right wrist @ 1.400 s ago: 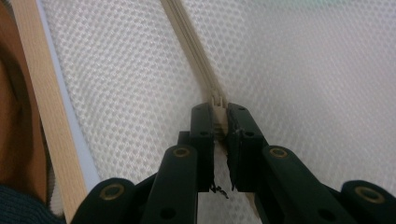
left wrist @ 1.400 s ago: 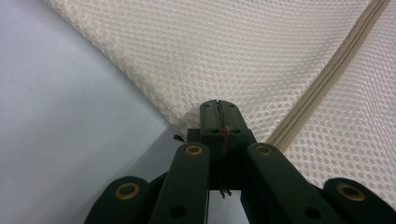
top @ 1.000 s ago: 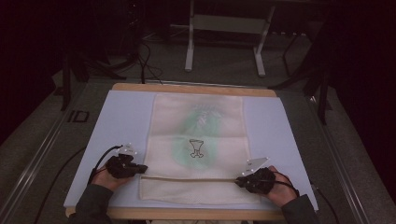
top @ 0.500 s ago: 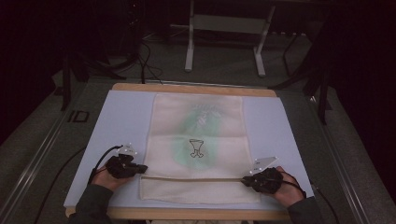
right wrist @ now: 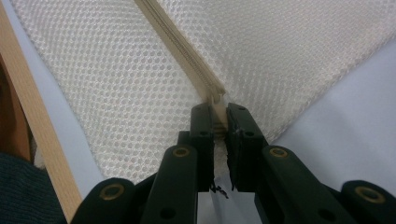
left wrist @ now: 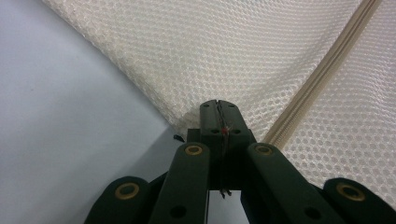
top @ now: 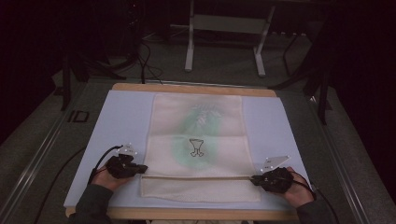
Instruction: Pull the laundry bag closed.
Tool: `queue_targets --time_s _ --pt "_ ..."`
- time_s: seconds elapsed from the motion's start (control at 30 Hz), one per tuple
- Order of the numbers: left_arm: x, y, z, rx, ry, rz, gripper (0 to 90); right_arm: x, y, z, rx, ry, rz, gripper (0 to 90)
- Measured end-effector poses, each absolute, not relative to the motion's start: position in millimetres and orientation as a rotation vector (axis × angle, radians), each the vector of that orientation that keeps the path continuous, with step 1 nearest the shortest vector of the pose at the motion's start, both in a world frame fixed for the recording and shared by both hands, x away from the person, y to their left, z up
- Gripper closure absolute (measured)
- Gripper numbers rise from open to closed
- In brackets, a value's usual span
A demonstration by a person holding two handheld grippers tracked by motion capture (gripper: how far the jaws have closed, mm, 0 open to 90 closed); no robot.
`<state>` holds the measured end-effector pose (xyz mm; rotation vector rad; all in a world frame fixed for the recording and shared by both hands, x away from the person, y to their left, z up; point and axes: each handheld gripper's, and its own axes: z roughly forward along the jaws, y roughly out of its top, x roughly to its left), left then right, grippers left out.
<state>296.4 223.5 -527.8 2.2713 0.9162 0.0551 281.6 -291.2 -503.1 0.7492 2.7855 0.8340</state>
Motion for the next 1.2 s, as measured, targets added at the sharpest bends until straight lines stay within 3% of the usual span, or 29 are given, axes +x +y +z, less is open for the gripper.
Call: queue_targets --time_s 0.2,0.37,0.57,1.2 --pt "297 225 -529 2.261 0.915 0.046 89.9 282 -290 -506 0.741 2.789 0.842 80.4" --pt "297 225 -529 2.257 0.915 0.046 89.7 284 -295 -509 0.784 2.78 0.909 67.9" --pt "297 228 -531 2.219 0.905 0.012 87.4 286 -293 -507 0.817 2.706 0.983 61.4" --pt "295 227 -527 2.218 0.901 0.11 82.1 294 -300 -509 0.97 2.536 1.053 54.8"
